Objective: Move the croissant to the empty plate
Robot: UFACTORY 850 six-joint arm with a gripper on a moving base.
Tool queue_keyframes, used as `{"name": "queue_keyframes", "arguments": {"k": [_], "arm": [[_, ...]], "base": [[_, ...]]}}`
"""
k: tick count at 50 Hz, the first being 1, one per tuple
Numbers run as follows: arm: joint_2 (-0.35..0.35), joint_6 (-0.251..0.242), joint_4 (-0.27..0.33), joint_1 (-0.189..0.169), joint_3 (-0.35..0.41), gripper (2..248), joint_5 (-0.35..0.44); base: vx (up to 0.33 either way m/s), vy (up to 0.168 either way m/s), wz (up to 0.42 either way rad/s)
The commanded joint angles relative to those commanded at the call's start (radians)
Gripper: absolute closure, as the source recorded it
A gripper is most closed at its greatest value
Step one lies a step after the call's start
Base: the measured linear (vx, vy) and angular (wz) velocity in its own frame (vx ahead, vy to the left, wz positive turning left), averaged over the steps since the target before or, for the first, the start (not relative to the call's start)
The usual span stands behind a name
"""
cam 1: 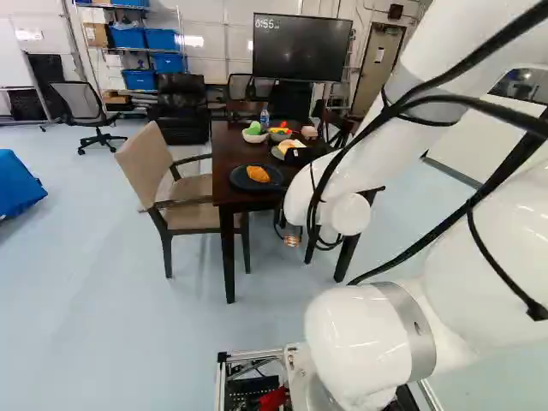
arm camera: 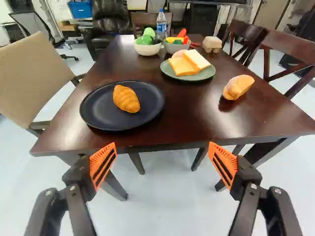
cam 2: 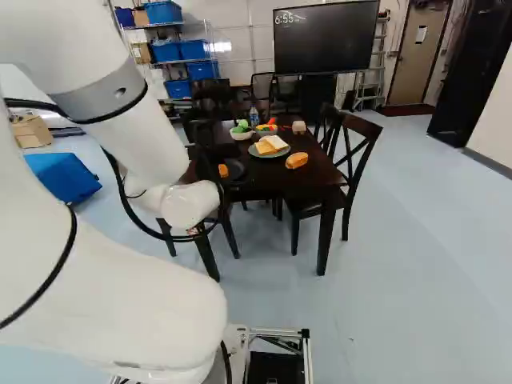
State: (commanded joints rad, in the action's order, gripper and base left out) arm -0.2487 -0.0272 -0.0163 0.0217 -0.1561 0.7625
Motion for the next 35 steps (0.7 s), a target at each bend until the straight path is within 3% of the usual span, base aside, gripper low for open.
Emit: {"name": "queue_keyframes", "arguments": {"k": [35], "arm": [[-0.029, 0.026, 0.016, -0.021, 0.066, 3, 0.105]], "base": [[0.000, 0.000, 0.000]]}}
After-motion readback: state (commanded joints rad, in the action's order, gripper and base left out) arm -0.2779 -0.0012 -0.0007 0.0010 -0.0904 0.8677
